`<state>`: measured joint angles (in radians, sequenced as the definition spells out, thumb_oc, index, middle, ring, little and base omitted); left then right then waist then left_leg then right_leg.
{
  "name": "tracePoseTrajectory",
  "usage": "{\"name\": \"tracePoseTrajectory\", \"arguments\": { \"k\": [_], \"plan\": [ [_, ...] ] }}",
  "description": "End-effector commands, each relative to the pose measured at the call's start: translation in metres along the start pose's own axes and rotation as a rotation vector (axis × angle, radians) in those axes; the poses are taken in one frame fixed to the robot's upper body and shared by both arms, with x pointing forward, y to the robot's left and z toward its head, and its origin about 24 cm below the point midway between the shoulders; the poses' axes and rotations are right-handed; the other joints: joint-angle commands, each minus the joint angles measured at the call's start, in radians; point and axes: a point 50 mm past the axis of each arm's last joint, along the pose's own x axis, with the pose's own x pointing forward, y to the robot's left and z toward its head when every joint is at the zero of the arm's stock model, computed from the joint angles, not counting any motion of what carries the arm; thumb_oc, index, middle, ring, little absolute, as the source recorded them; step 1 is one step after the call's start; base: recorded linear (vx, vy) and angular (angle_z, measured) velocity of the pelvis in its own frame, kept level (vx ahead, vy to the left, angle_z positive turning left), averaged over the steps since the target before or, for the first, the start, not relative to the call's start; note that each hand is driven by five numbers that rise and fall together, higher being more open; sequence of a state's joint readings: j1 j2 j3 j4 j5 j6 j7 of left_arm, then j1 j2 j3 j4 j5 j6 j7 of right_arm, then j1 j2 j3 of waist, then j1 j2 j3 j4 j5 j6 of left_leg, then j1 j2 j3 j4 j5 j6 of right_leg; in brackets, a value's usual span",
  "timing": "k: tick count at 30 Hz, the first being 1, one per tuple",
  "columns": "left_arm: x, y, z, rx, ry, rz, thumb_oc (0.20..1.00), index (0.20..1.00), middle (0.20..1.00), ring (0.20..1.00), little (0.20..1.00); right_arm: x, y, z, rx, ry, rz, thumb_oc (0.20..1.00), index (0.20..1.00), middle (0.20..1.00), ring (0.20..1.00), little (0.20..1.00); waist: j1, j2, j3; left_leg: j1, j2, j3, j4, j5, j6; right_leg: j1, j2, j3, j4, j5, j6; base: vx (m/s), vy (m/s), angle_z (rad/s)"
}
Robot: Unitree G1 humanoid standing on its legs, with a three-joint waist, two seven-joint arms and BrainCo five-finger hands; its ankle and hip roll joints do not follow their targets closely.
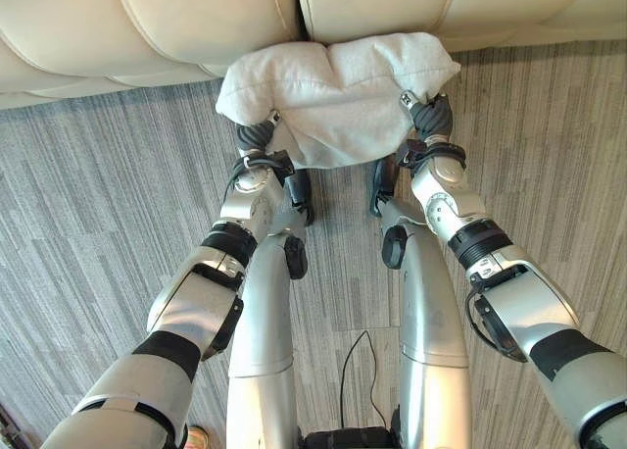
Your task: Pick up all the scattered cushions and arrange them neatly on the sofa.
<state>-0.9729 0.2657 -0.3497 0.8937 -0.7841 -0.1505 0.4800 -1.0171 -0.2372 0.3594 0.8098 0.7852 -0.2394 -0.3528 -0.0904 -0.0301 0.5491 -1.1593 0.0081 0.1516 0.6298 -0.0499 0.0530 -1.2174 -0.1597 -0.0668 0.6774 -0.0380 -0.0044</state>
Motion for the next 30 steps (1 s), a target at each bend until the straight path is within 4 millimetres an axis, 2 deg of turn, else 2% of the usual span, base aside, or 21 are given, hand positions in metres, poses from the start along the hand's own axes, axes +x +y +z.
{"name": "tracePoseTrajectory", "arguments": {
  "k": [1,4,6,8,9,10,11,14,17,19,21,24,28,30],
  "plan": [
    [-0.030,-0.053,-0.013,-0.059,-0.050,-0.224,0.200,0.200,0.200,0.200,0.200,-0.024,0.036,-0.002,0.163,-0.097,0.159,0.200,0.200,0.200,0.200,0.200,0.028,0.021,-0.191,0.029,-0.018,-0.041,-0.092,-0.042,-0.033,0.010,0.022,-0.002,-0.032,-0.072,0.058,-0.07,0.007,-0.07],
    [-0.033,-0.041,-0.013,-0.031,-0.093,-0.216,0.200,0.200,0.200,0.200,0.200,-0.030,0.025,-0.006,0.145,-0.111,0.137,0.200,0.200,0.200,0.200,0.200,0.033,0.021,-0.190,0.115,-0.016,-0.050,-0.175,-0.017,-0.038,0.095,0.025,-0.011,-0.112,-0.050,0.065,-0.05,0.005,-0.02],
    [-0.039,-0.029,-0.018,-0.016,-0.108,-0.205,0.200,0.200,0.200,0.200,0.200,-0.038,0.009,-0.018,0.089,-0.082,0.115,0.200,0.200,0.200,0.200,0.200,0.042,0.023,-0.186,0.234,-0.020,-0.060,-0.275,0.013,-0.042,0.207,0.028,-0.026,-0.199,-0.027,0.072,-0.03,-0.011,-0.02],
    [-0.052,-0.021,-0.019,0.004,-0.161,-0.235,0.200,0.200,0.200,0.200,0.200,-0.051,-0.012,-0.033,0.006,-0.045,0.092,0.200,0.200,0.200,0.200,0.200,0.052,0.028,-0.186,0.353,-0.028,-0.068,-0.359,0.039,-0.052,0.329,0.032,-0.045,-0.282,-0.009,0.078,0.00,-0.023,-0.06],
    [-0.059,-0.019,-0.026,0.010,-0.147,-0.244,0.200,0.200,0.200,0.200,0.200,-0.055,-0.018,-0.040,-0.006,-0.018,0.078,0.200,0.200,0.200,0.200,0.200,0.054,0.029,-0.181,0.407,-0.031,-0.073,-0.388,0.046,-0.050,0.382,0.033,-0.049,-0.316,0.001,0.079,0.03,-0.016,0.01],
    [-0.069,-0.008,-0.043,0.039,-0.107,-0.251,0.200,0.200,0.200,0.200,0.200,-0.070,-0.030,-0.060,-0.056,0.048,0.066,0.200,0.200,0.200,0.200,0.200,0.062,0.026,-0.192,0.508,-0.031,-0.070,-0.454,0.062,-0.058,0.485,0.035,-0.063,-0.378,0.011,0.085,0.04,-0.004,0.07],
    [-0.070,-0.008,-0.044,0.039,-0.105,-0.251,0.200,0.200,0.200,0.200,0.200,-0.071,-0.030,-0.060,-0.056,0.050,0.065,0.200,0.200,0.200,0.200,0.200,0.062,0.027,-0.185,0.522,-0.030,-0.071,-0.463,0.065,-0.058,0.500,0.037,-0.065,-0.387,0.014,0.085,0.05,-0.012,0.04],
    [-0.088,0.005,-0.069,0.055,-0.032,-0.259,0.200,0.200,0.200,0.200,0.200,-0.095,-0.048,-0.084,-0.118,0.142,0.049,0.200,0.200,0.200,0.200,0.200,0.066,0.026,-0.198,0.684,-0.022,-0.072,-0.565,0.094,-0.072,0.681,0.039,-0.091,-0.494,0.034,0.092,0.08,-0.024,0.00],
    [-0.105,0.023,-0.085,0.087,0.017,-0.252,0.200,0.200,0.200,0.200,0.200,-0.118,-0.067,-0.097,-0.160,0.195,0.025,0.200,0.200,0.200,0.200,0.200,0.067,0.024,-0.229,0.840,-0.014,-0.070,-0.658,0.113,-0.088,0.849,0.052,-0.111,-0.593,0.053,0.103,0.13,-0.023,0.08],
    [-0.118,0.043,-0.096,0.120,0.057,-0.242,0.200,0.200,0.200,0.200,0.200,-0.137,-0.081,-0.102,-0.209,0.228,0.023,0.200,0.200,0.200,0.200,0.200,0.070,0.020,-0.262,0.940,-0.010,-0.063,-0.698,0.110,-0.088,0.955,0.058,-0.119,-0.646,0.056,0.108,0.12,-0.011,0.06],
    [-0.123,0.049,-0.098,0.138,0.063,-0.243,0.200,0.200,0.200,0.200,0.200,-0.142,-0.086,-0.103,-0.234,0.236,0.027,0.200,0.200,0.200,0.200,0.200,0.070,0.021,-0.270,0.971,-0.010,-0.063,-0.707,0.106,-0.086,0.986,0.060,-0.115,-0.659,0.055,0.110,0.06,0.009,-0.05],
    [-0.138,0.073,-0.107,0.159,0.119,-0.219,0.200,0.200,0.200,0.200,0.200,-0.164,-0.100,-0.111,-0.264,0.296,0.017,0.200,0.200,0.200,0.200,0.200,0.071,0.018,-0.314,1.055,-0.003,-0.041,-0.717,0.086,-0.084,1.074,0.069,-0.110,-0.701,0.050,0.117,0.08,0.005,-0.06],
    [-0.145,0.083,-0.114,0.168,0.158,-0.198,0.200,0.200,0.200,0.200,0.200,-0.173,-0.106,-0.114,-0.262,0.324,0.002,0.200,0.200,0.200,0.200,0.200,0.071,0.016,-0.329,1.091,-0.002,-0.038,-0.717,0.072,-0.081,1.116,0.072,-0.110,-0.721,0.048,0.122,0.07,0.035,-0.08],
    [-0.154,0.091,-0.123,0.155,0.209,-0.170,0.200,0.200,0.200,0.200,0.200,-0.182,-0.105,-0.118,-0.208,0.348,-0.002,0.200,0.200,0.200,0.200,0.200,0.077,0.014,-0.333,1.134,-0.012,-0.039,-0.713,0.050,-0.059,1.150,0.064,-0.103,-0.705,0.038,0.128,0.08,0.147,-0.09]
  ]
}}
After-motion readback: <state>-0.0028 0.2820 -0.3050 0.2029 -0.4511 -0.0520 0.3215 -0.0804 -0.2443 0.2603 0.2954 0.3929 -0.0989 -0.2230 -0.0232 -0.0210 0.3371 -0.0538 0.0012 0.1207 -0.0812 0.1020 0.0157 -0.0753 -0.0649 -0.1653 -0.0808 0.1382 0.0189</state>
